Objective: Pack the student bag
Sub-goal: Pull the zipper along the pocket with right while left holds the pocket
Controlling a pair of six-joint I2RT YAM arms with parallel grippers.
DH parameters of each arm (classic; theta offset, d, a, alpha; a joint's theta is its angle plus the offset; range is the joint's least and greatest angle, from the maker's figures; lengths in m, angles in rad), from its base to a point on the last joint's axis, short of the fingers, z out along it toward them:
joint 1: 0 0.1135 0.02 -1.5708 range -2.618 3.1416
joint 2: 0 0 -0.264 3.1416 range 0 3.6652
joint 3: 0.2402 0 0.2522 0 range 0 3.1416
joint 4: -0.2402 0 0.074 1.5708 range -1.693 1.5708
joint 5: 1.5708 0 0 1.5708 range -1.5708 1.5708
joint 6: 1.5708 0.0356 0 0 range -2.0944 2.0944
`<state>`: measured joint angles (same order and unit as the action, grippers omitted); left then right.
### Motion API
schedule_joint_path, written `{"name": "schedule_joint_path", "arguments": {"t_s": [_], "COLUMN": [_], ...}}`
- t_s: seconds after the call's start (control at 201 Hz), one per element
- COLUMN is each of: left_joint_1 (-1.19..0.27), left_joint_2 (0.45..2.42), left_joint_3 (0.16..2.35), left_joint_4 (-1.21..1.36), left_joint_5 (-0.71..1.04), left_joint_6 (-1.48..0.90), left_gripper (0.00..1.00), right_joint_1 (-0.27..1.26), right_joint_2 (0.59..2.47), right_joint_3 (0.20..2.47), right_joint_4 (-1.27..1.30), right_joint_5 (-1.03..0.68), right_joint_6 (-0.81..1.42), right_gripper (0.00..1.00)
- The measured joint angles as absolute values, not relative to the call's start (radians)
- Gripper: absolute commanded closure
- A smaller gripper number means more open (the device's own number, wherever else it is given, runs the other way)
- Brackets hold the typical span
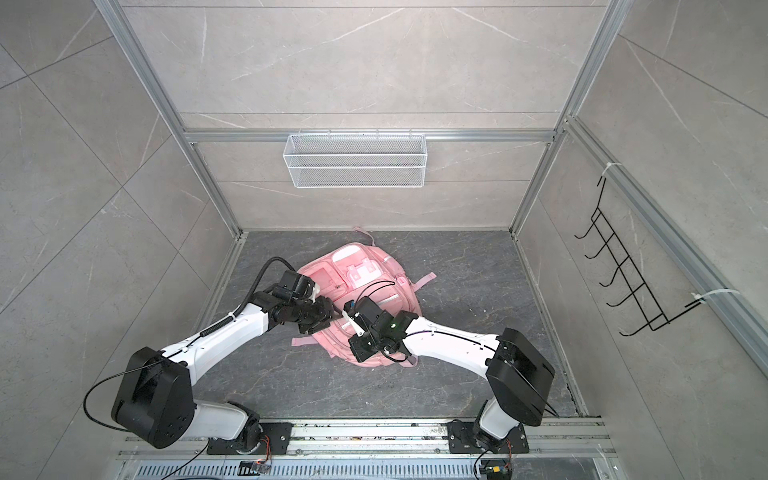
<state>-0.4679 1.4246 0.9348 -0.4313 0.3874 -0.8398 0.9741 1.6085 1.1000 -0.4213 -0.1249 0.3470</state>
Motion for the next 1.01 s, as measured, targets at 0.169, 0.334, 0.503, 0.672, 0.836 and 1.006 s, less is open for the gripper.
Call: {"name": "schedule_joint_path", "arguments": {"t_s": [0.169,0.334,0.503,0.672,0.836,1.006], "left_joint_1": [-0.477,-0.477,-0.469,-0.441,-0.429,-0.416], "left_joint_2": [1.443,1.441,1.439,1.436,1.435,1.435], "left_joint_3": [0.928,0.921,0.921,0.91,0.913,0.928], "left_joint_4": [-0.417,-0.404,-0.403,-0.395,-0.407,-0.446], "left_joint_5": [0.382,0.388,0.39,0.413,0.422,0.413], "left_joint_6": [-0.882,-0.913,-0.912,-0.892,-0.835,-0.764], "left_gripper": [0.85,1.0,1.0,1.0,1.0,1.0], "right_joint_1": [0.974,0.974,0.974,0.966,0.931,0.894], "right_joint_2": [1.629,1.631,1.631,1.62,1.601,1.588], "right_joint_3": [1.119,1.123,1.123,1.121,1.116,1.103], "right_joint_4": [-0.425,-0.431,-0.442,-0.461,-0.511,-0.537], "right_joint_5": [-0.128,-0.123,-0.109,-0.084,-0.057,-0.035], "right_joint_6": [0.347,0.348,0.348,0.349,0.356,0.357], "right_gripper": [1.0,1.0,1.0,1.0,1.0,1.0]}}
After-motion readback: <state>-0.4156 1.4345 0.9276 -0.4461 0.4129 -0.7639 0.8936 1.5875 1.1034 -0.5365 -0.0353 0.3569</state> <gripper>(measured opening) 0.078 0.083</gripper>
